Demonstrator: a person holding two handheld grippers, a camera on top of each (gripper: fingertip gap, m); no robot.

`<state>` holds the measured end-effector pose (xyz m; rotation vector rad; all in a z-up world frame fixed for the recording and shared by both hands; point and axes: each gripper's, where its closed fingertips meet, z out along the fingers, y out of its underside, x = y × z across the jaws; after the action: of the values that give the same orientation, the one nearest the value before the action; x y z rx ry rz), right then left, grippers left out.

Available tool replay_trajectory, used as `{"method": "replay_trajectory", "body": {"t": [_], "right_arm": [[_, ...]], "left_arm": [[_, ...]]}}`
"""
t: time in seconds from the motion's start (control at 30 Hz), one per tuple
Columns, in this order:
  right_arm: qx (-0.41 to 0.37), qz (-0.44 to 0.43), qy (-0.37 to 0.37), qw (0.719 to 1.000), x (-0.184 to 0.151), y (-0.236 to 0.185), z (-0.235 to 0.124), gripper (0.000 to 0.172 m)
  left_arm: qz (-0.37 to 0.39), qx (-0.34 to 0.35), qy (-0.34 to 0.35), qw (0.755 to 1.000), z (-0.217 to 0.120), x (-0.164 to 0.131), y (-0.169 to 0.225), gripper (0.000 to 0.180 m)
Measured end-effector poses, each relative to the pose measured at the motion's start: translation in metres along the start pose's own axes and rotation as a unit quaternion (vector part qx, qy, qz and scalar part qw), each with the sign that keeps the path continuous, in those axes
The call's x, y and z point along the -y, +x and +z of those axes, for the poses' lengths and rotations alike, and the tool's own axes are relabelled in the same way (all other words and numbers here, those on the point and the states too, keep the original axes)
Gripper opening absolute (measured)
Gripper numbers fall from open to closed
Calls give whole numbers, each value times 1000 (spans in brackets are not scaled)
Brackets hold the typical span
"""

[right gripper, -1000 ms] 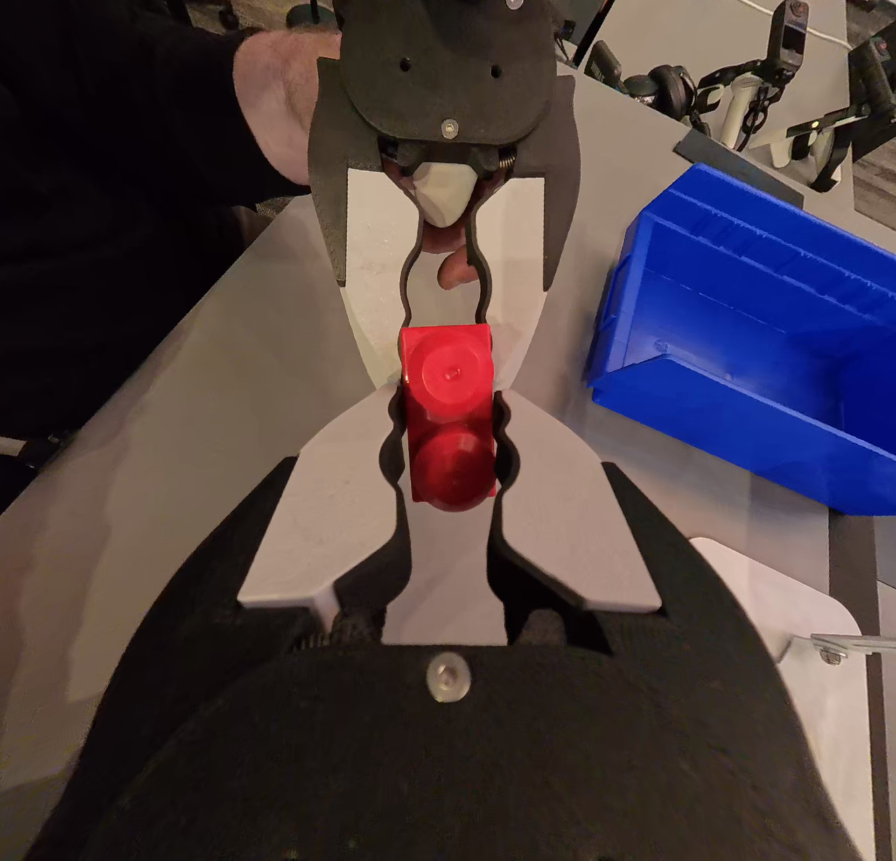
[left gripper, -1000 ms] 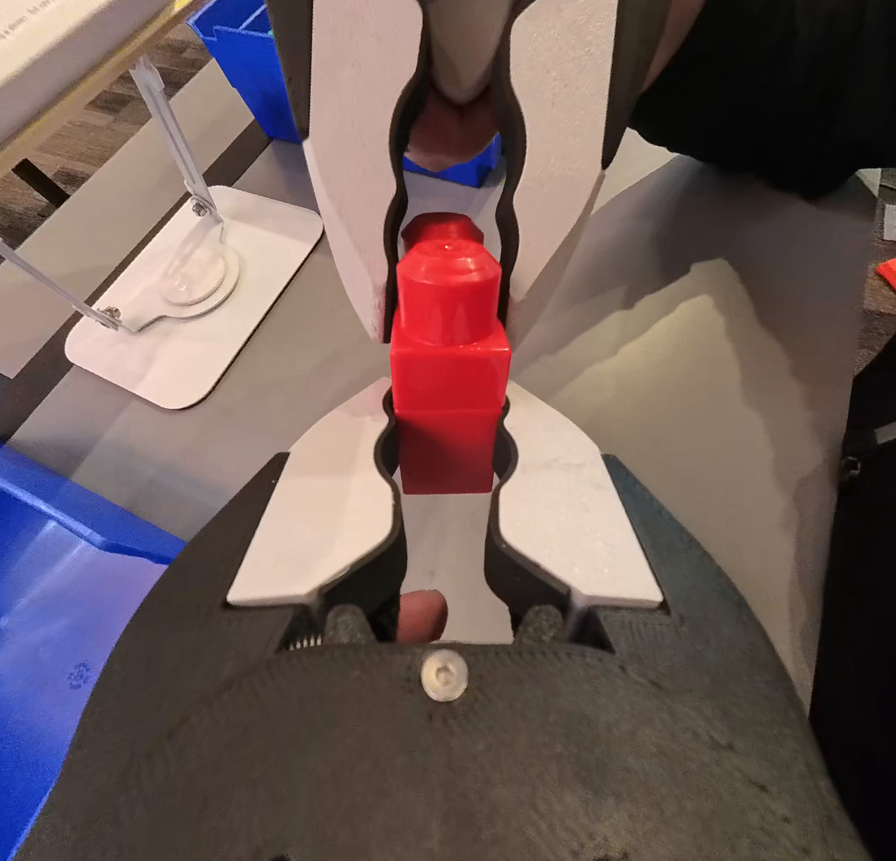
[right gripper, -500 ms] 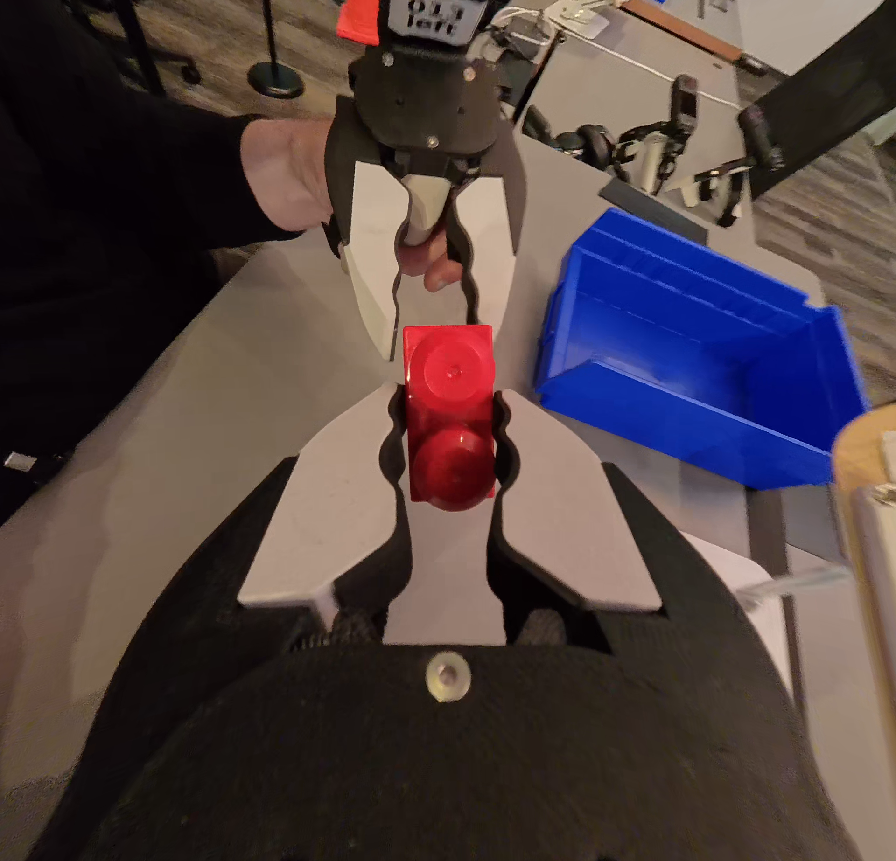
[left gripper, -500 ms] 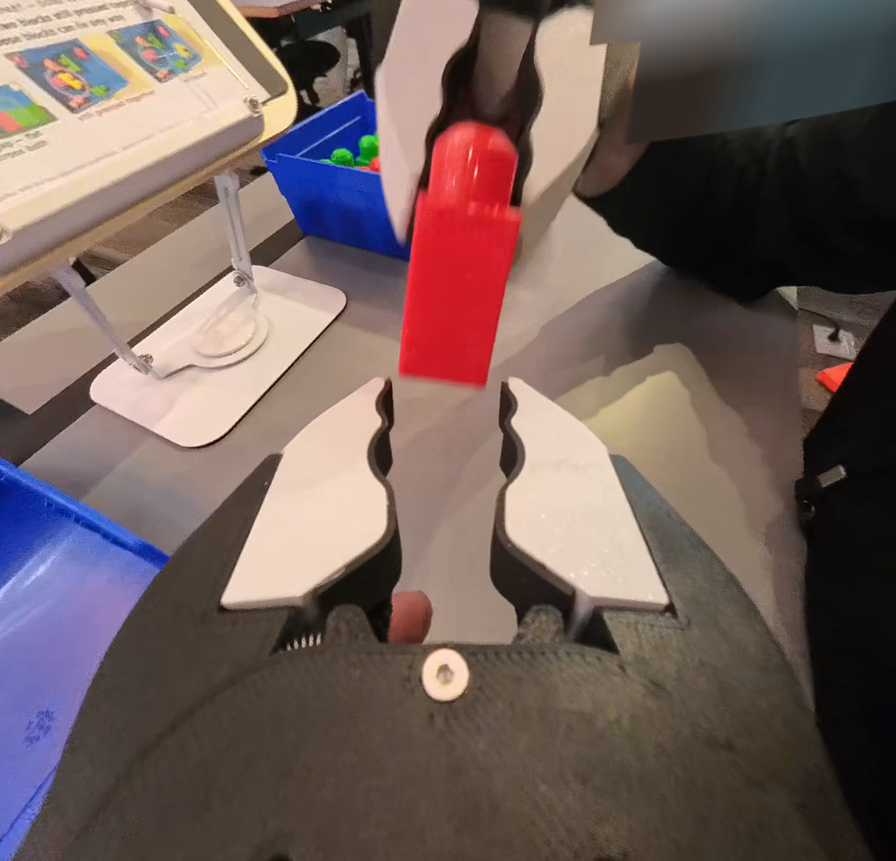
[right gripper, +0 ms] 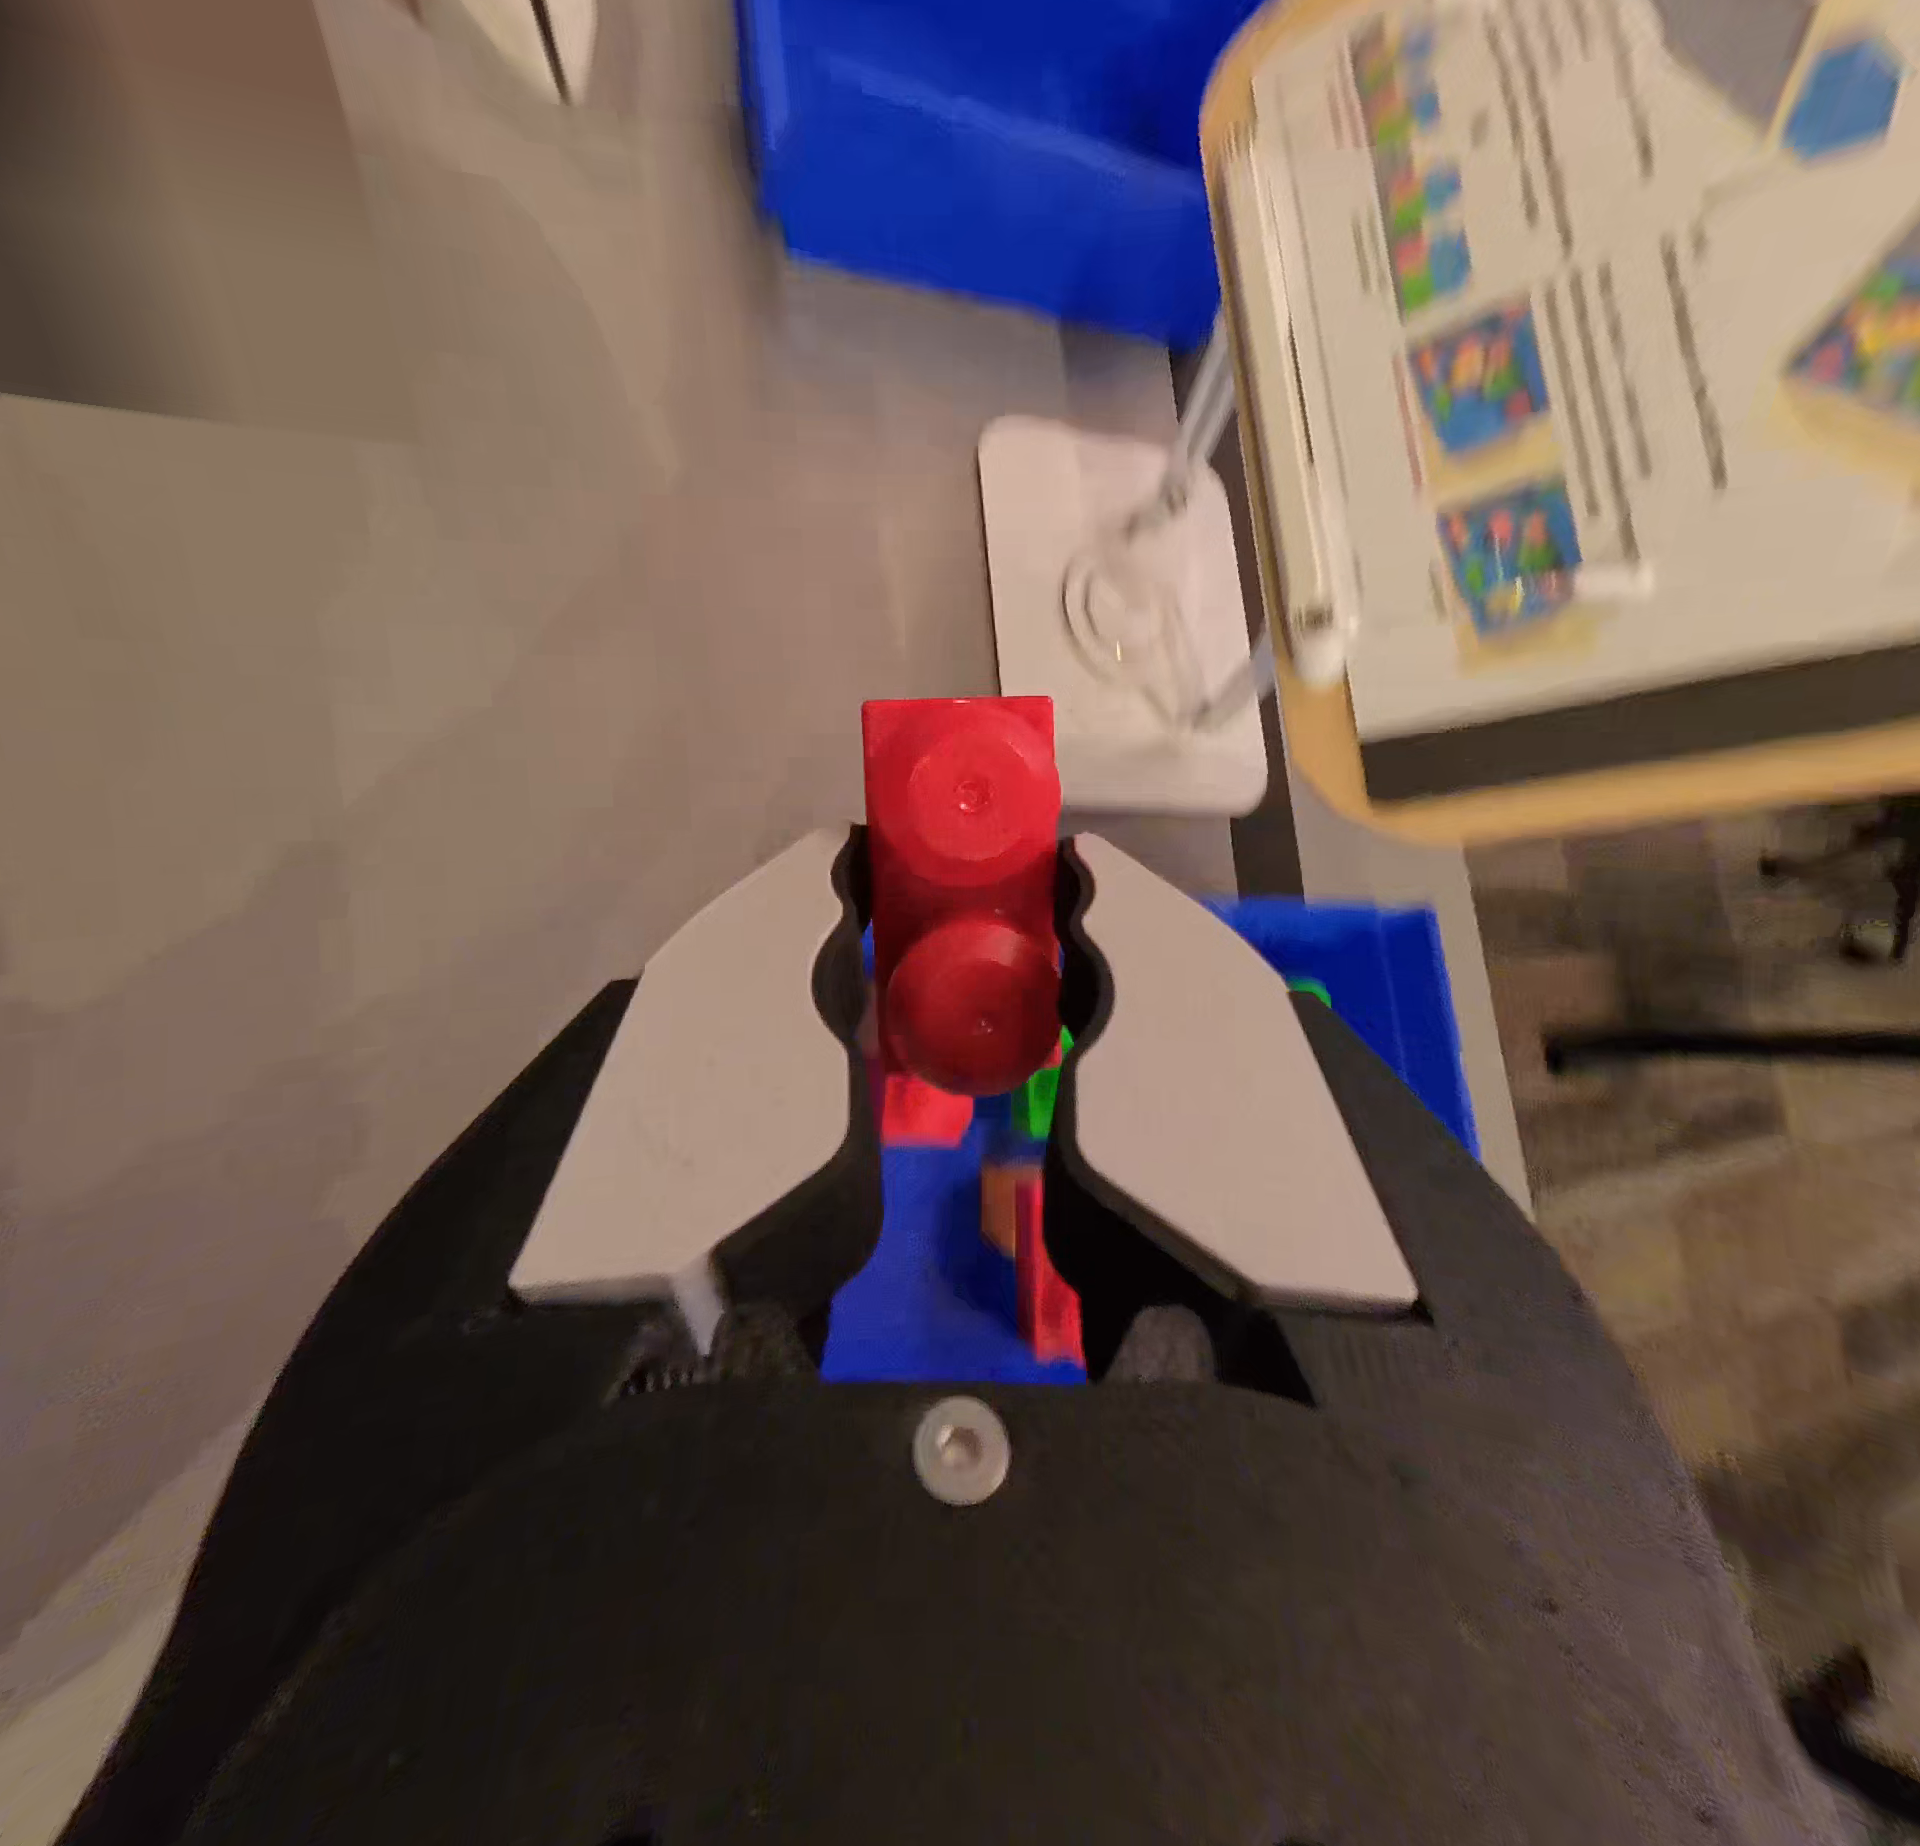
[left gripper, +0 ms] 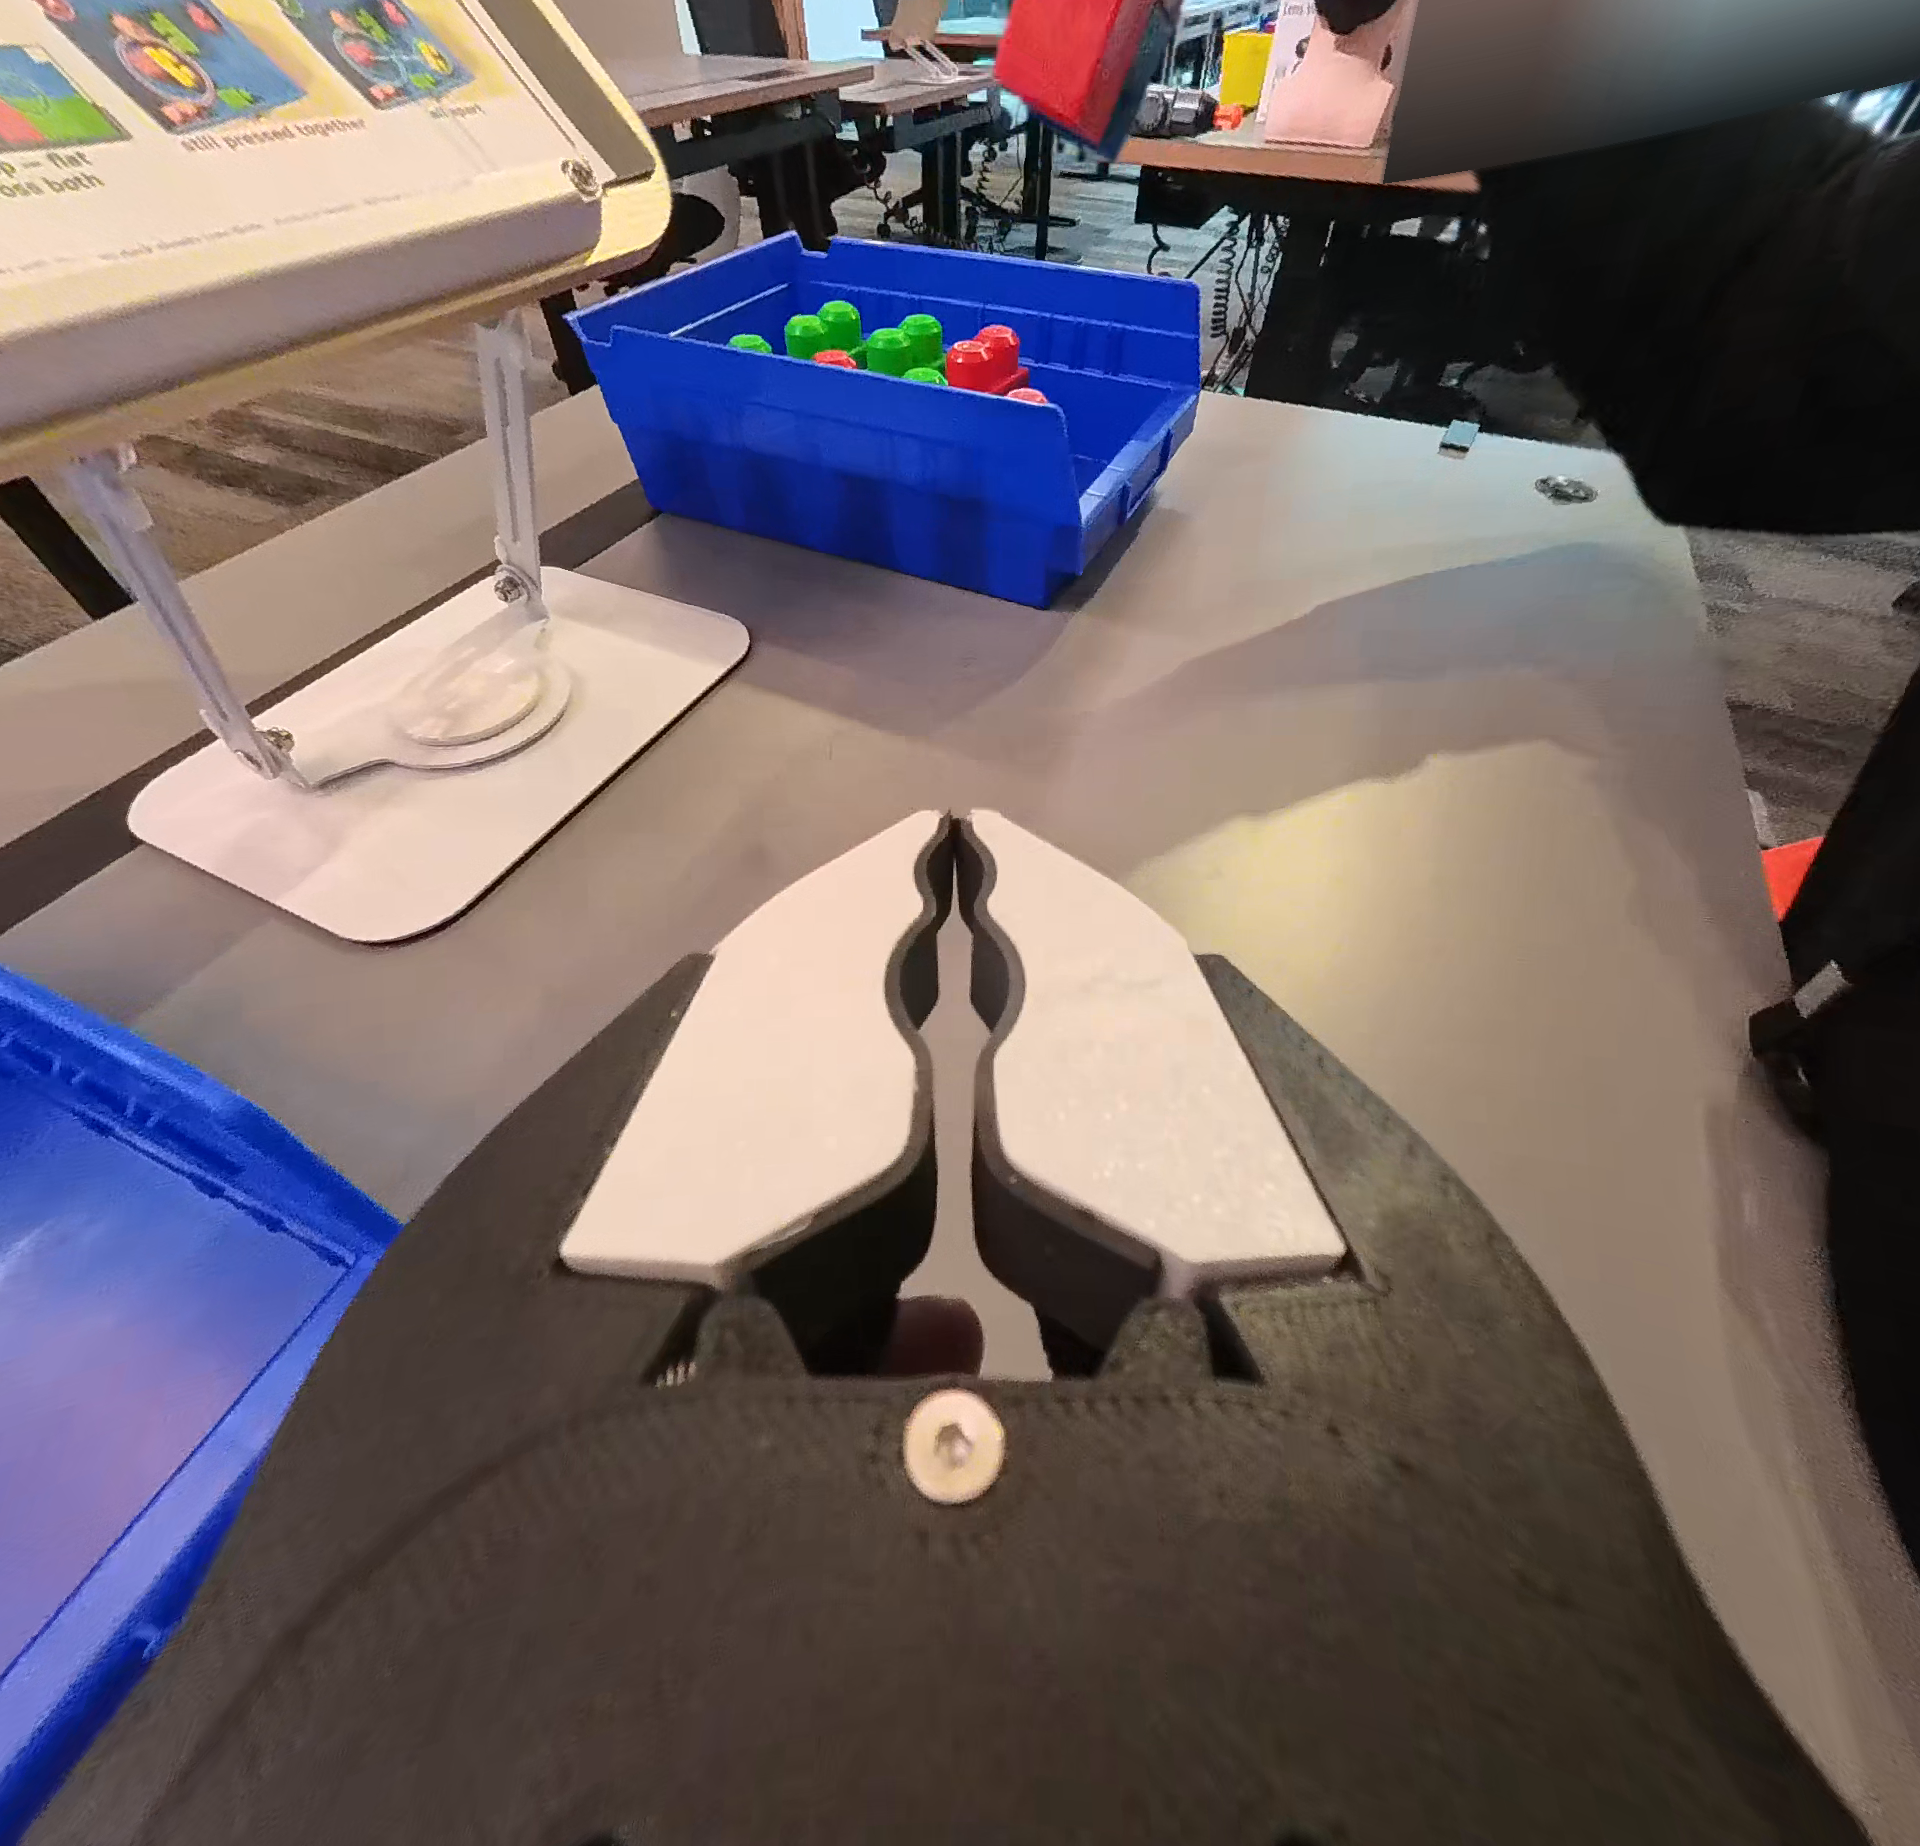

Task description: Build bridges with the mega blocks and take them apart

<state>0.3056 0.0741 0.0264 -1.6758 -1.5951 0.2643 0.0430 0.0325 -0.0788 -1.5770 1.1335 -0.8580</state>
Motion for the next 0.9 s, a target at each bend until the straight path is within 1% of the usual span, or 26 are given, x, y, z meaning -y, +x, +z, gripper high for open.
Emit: {"method": "replay_trajectory", "body": {"t": [0.1,0.17,0.27,0.37,0.53,0.73,0.9], "right_arm": [[4,35,-44,998,-45,0,-19,35],[10,50,-81,995,-75,-2,-23,35],[27,77,-120,989,-114,-6,-17,35],[40,85,-145,985,-140,-9,-3,35],[69,84,-187,976,-163,-10,20,35],[88,70,-253,961,-189,-9,39,35],[107,76,-276,952,-204,-9,49,35]], "left_arm": [[2,-2,-1,1000,2,-1,1,0],[0,-1,-3,1000,3,-2,1,0],[-5,-5,0,1000,4,-1,2,0],[-3,-5,-1,1000,6,0,2,0],[-1,-4,-3,1000,9,0,3,0],[-4,-7,-5,1000,9,-2,2,0],[-7,-9,-7,1000,9,-4,1,0]]}}
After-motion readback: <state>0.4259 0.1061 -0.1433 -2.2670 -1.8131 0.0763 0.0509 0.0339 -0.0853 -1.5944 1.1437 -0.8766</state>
